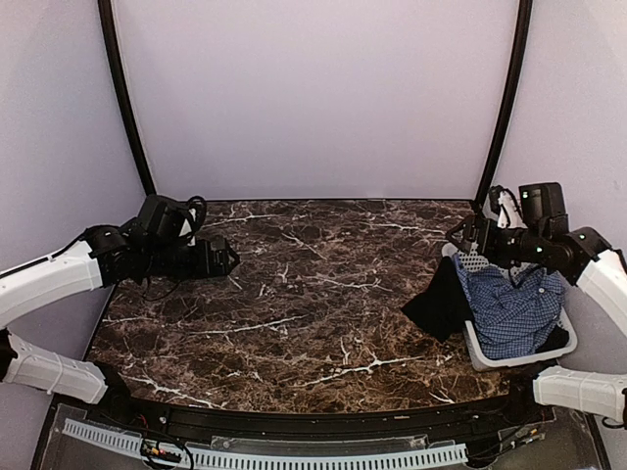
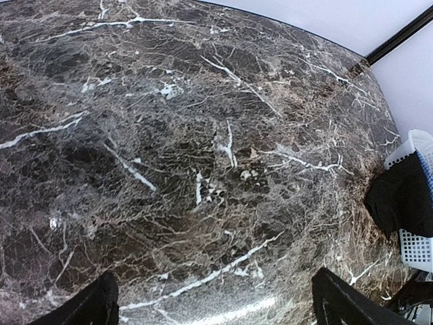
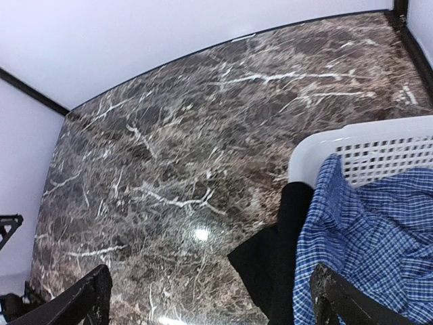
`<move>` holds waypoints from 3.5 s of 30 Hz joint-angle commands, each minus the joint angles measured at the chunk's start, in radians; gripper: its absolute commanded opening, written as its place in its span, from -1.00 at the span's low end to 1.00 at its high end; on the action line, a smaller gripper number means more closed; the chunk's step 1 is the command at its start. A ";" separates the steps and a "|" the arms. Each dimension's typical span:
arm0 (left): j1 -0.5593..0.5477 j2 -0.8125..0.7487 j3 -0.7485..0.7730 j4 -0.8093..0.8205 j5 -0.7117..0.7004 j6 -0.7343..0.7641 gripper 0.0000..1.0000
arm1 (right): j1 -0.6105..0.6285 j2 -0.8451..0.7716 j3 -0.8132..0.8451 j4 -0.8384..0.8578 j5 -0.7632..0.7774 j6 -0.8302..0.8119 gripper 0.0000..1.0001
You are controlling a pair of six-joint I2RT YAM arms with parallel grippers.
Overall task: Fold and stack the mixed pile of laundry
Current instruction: Pick up the crumpled shirt from the bin, then place the crumpled shirt at the center of the board.
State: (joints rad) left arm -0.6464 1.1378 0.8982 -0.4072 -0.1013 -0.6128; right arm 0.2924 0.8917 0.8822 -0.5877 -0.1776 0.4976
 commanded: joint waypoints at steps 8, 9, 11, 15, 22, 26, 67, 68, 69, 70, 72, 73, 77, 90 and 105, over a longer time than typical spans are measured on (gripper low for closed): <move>-0.002 0.092 0.002 0.202 0.092 0.002 0.98 | -0.324 0.095 0.122 -0.289 0.311 0.052 0.97; -0.002 0.103 0.001 0.210 0.094 0.001 0.98 | -0.361 0.081 0.116 -0.301 0.306 0.075 0.97; -0.002 0.122 0.008 0.211 0.090 0.000 0.98 | -0.416 0.055 0.097 -0.323 0.295 0.122 0.97; -0.002 0.160 0.032 0.225 0.097 0.013 0.98 | -0.457 0.088 0.072 -0.387 0.336 0.214 0.97; -0.001 0.232 0.088 0.251 0.128 0.031 0.98 | -0.475 0.277 0.054 -0.374 0.349 0.292 0.97; 0.000 0.267 0.114 0.241 0.123 0.041 0.98 | -0.485 0.325 0.049 -0.369 0.376 0.316 0.97; 0.160 0.062 0.175 0.031 0.130 0.025 0.98 | -0.176 0.545 1.174 0.064 -0.338 0.039 -1.00; 0.173 0.058 0.195 0.019 0.117 0.027 0.98 | -0.136 0.598 1.233 0.067 -0.345 0.042 -1.00; 0.179 0.056 0.204 -0.007 0.115 0.028 0.98 | -0.090 0.644 1.301 0.065 -0.346 0.041 -1.00; 0.188 0.052 0.220 -0.029 0.114 0.029 0.98 | -0.030 0.696 1.389 0.067 -0.350 0.035 -1.00; 0.201 0.043 0.243 -0.061 0.073 0.021 0.98 | 0.053 0.812 1.525 0.068 -0.348 0.036 -1.00; 0.209 0.034 0.248 -0.072 0.064 0.016 0.98 | 0.089 0.867 1.597 0.078 -0.358 0.046 -1.00; 0.255 -0.009 0.268 -0.106 0.050 -0.012 0.98 | 0.187 1.051 1.820 0.221 -0.461 0.184 -1.00; 0.320 -0.083 0.304 -0.151 0.049 0.005 0.98 | 0.054 0.943 0.950 0.439 -0.430 0.247 0.24; 0.300 -0.003 0.018 -0.159 0.201 -0.135 0.88 | 0.172 0.817 0.541 0.267 -0.311 -0.204 0.74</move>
State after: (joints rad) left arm -0.3347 1.1446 0.9871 -0.5270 0.0853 -0.6586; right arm 0.3893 1.6764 1.3361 -0.3092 -0.5022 0.4484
